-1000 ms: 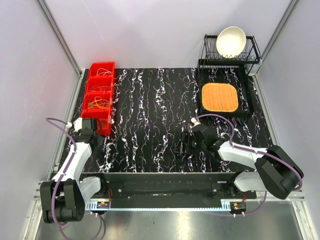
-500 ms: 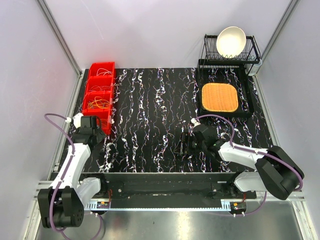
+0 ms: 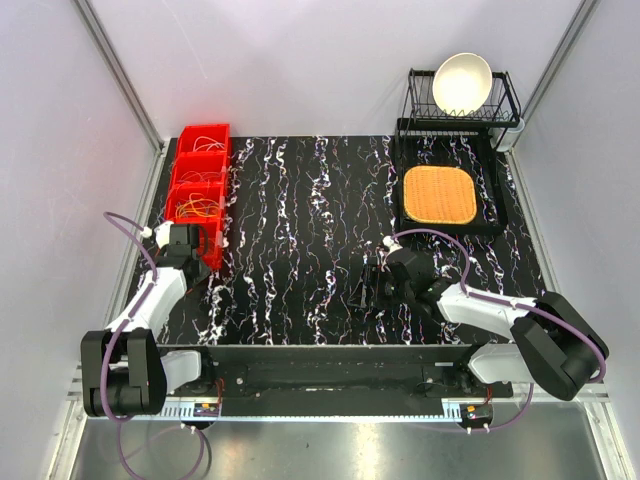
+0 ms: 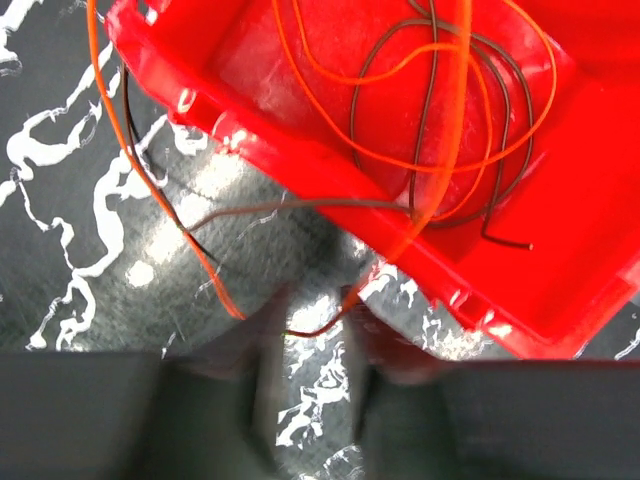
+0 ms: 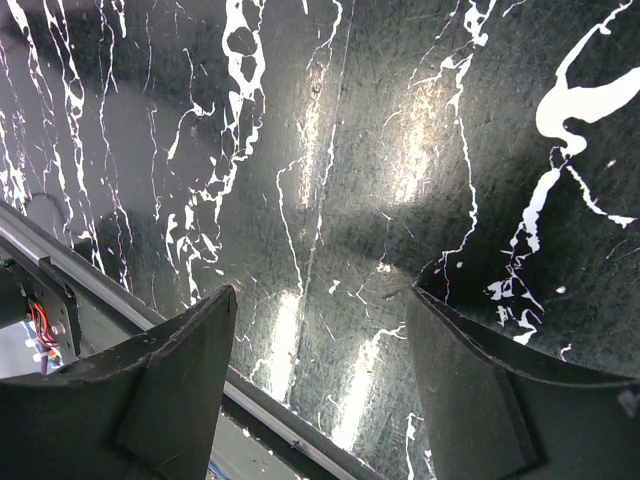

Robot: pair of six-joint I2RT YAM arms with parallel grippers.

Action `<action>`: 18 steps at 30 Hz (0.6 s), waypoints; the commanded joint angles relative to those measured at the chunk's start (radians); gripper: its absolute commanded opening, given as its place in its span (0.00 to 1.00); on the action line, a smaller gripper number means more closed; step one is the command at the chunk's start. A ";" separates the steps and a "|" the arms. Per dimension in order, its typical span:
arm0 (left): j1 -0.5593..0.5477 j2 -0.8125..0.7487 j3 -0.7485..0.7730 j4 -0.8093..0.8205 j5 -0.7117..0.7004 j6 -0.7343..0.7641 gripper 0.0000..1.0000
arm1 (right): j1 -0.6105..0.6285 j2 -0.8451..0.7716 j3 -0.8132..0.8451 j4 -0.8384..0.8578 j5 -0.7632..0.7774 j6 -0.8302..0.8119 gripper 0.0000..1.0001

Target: Untangle the cables

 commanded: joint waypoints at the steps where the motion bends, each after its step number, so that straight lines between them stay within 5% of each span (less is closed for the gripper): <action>1: -0.004 0.000 0.043 0.058 -0.055 0.015 0.02 | -0.010 -0.018 0.000 0.036 -0.012 -0.015 0.74; 8: -0.004 -0.075 0.118 -0.047 -0.065 0.018 0.00 | -0.013 -0.009 0.001 0.038 -0.015 -0.015 0.74; 18: 0.013 -0.034 0.475 -0.261 -0.130 0.176 0.00 | -0.014 -0.003 0.006 0.036 -0.015 -0.013 0.74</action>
